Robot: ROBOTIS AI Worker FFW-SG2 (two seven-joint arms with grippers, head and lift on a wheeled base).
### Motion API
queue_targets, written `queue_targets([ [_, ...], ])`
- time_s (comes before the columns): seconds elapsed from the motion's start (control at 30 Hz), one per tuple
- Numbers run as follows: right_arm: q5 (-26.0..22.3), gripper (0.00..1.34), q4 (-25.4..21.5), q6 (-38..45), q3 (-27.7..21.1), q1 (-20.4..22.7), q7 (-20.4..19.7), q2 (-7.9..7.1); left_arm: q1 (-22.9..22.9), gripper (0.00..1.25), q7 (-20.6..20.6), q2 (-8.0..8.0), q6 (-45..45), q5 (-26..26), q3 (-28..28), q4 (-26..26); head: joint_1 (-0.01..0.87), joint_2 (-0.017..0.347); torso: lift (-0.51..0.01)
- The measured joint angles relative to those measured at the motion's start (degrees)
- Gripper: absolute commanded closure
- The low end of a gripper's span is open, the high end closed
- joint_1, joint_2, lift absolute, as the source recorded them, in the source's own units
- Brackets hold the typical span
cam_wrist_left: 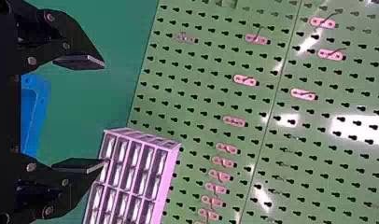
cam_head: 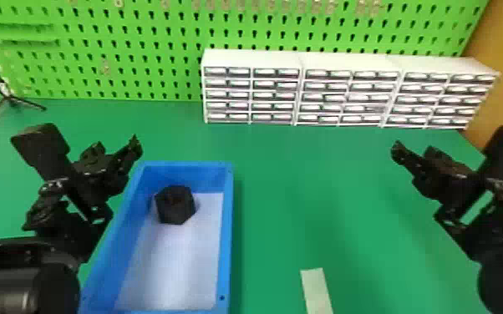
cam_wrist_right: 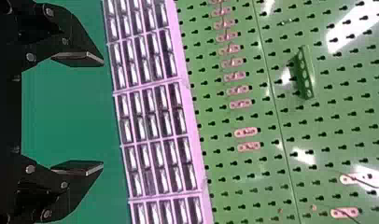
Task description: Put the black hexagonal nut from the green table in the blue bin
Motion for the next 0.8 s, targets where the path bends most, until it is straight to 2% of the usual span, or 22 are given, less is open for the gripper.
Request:
queue_targets([
  [0.37, -1.8, 0.48, -0.1, -3.3, -3.4, 2.6, 0.0, 1.06, -0.5, 0.50, 0.0, -0.03, -0.1, 0.0, 1.0, 0.0, 0.692, 0.008, -0.097],
  [0.8, -2.0, 0.48, -0.1, -3.7, -3.7, 2.2, 0.0, 0.34, -0.8, 0.50, -1.2, -0.06, -0.1, -1.2, 2.9, 0.1, 0.692, 0.008, -0.097],
])
